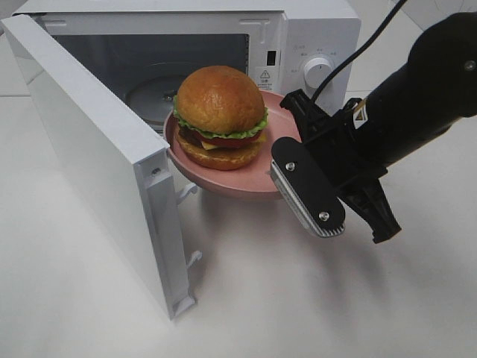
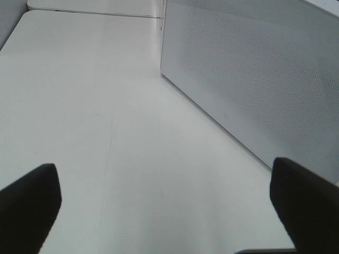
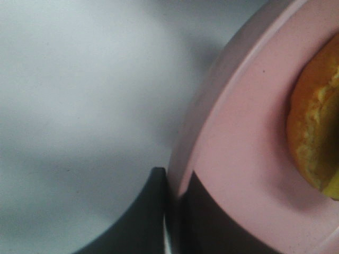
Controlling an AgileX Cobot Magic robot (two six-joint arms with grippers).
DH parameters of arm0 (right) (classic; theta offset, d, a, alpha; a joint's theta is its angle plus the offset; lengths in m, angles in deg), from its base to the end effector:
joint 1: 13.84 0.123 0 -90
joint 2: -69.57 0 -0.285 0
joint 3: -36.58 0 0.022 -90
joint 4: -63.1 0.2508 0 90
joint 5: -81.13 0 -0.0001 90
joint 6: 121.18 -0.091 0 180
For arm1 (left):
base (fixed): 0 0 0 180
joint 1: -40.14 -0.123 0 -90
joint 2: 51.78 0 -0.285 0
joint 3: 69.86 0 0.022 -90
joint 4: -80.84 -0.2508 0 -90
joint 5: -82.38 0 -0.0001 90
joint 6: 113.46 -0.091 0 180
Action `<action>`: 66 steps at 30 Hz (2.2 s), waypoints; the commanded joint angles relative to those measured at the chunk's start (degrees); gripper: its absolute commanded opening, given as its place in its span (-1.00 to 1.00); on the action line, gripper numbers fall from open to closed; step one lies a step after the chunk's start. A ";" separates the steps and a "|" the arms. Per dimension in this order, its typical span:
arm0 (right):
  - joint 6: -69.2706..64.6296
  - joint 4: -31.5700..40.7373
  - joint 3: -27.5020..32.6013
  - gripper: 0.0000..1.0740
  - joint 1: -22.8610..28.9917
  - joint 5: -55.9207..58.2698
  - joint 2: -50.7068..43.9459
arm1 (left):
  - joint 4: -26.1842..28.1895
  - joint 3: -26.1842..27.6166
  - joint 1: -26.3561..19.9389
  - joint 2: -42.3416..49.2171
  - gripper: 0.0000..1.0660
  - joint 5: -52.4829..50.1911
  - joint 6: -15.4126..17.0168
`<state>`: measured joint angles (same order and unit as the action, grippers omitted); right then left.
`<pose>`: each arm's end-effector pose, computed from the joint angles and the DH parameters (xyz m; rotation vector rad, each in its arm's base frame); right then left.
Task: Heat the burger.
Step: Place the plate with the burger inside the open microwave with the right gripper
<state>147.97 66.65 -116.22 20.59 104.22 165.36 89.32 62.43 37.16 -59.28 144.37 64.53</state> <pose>0.2477 0.1725 0.2129 -2.2424 1.2754 -0.3137 -0.0081 -0.0123 0.2804 -0.0068 2.0388 -0.1224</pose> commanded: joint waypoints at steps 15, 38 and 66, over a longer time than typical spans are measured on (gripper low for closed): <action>6.42 6.93 -12.66 -1.00 0.06 1.15 9.22 | 0.23 0.06 -0.23 0.86 0.87 -0.74 0.00; -0.57 2.86 -29.34 -1.00 0.06 3.67 21.66 | 0.23 0.06 -0.23 0.86 0.87 -0.74 0.00; -22.46 -13.64 -47.33 -1.00 2.75 5.39 35.18 | 0.17 0.06 -0.23 0.86 0.87 -0.74 0.00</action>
<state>126.83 54.28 -162.28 23.51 111.96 201.17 89.32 62.43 37.16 -59.28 144.37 64.53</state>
